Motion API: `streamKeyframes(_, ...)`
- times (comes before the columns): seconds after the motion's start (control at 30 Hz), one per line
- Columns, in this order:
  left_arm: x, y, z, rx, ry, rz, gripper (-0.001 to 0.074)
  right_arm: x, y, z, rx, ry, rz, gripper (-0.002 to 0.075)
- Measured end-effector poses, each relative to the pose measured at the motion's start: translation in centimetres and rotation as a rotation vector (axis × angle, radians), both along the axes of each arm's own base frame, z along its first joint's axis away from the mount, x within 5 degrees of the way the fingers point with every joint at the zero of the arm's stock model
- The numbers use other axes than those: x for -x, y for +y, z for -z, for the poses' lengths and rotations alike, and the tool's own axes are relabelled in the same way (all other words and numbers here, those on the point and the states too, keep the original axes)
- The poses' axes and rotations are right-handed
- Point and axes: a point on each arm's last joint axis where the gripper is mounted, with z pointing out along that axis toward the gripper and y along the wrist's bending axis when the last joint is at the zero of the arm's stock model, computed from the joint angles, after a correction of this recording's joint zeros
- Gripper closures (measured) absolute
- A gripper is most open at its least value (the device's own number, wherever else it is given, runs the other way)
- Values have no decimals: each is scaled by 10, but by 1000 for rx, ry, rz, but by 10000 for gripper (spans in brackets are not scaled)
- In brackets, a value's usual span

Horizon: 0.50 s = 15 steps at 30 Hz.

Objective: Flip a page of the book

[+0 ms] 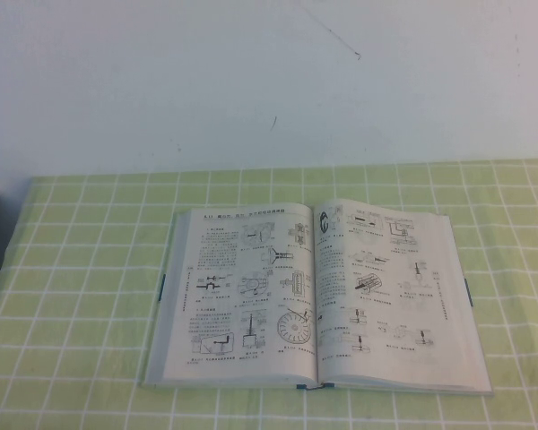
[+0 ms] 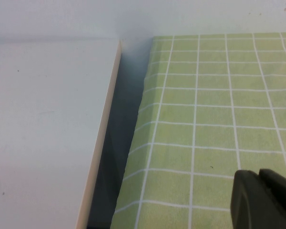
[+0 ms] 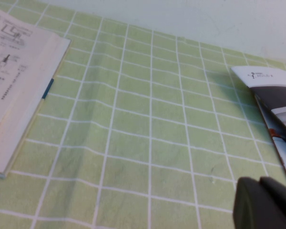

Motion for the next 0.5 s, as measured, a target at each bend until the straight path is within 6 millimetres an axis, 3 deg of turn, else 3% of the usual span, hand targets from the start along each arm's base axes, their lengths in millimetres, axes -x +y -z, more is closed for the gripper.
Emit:
streamKeyframes(0.33,0,-1,0,25,-7,2,739,0,1,0,-22,-4,-2,729)
streamKeyframes(0.43,-1,-2,-2,62,-24,3,739,-1,4,-1,-118,-19,-3,729)
streamKeyframes(0.5,-1,-3,-3,123,-49,4,739,-2,8,-2,-290,-52,6,729)
